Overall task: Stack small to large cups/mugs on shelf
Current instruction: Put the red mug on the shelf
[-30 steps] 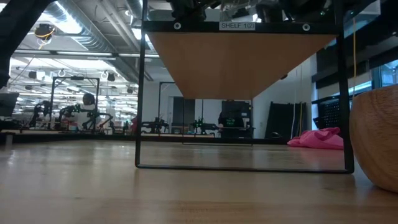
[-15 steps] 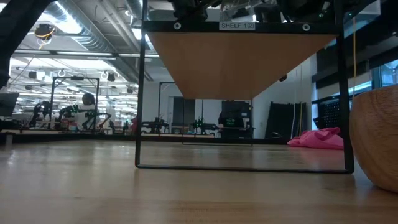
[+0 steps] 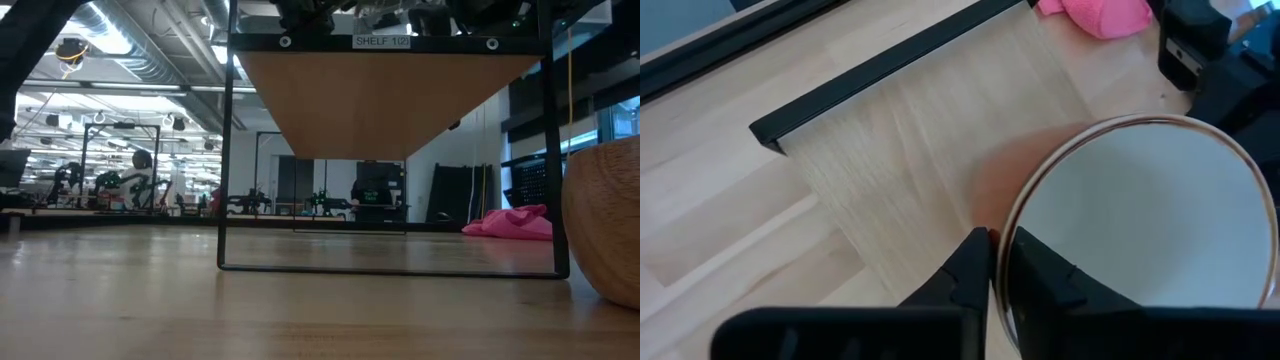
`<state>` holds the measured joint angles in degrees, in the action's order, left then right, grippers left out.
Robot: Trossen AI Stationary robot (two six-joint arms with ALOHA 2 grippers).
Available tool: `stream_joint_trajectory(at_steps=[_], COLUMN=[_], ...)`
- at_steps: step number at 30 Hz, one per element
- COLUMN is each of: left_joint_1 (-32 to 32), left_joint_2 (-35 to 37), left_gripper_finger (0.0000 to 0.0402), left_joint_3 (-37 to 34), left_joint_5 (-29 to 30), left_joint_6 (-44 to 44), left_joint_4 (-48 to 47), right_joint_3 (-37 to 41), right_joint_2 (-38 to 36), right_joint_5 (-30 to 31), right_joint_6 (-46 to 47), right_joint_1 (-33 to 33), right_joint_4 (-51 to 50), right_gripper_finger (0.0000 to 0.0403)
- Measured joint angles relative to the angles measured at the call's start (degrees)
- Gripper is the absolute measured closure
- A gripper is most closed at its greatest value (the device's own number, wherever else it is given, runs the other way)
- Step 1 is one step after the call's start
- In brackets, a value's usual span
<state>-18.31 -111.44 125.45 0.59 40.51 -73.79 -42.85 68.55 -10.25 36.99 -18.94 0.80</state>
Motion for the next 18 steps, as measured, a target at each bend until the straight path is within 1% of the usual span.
stream_joint_trajectory(at_steps=[18], left_joint_1=[0.13], left_joint_2=[0.00], left_gripper_finger=[0.0376], left_joint_3=[-0.02], left_joint_5=[-0.47], left_joint_6=[-0.20], left_joint_4=[1.78], right_joint_3=[0.00], right_joint_2=[0.00], right_joint_5=[0.08], right_joint_6=[-0.07], right_joint_1=[0.00], right_joint_4=[-2.31], right_gripper_finger=[0.0398])
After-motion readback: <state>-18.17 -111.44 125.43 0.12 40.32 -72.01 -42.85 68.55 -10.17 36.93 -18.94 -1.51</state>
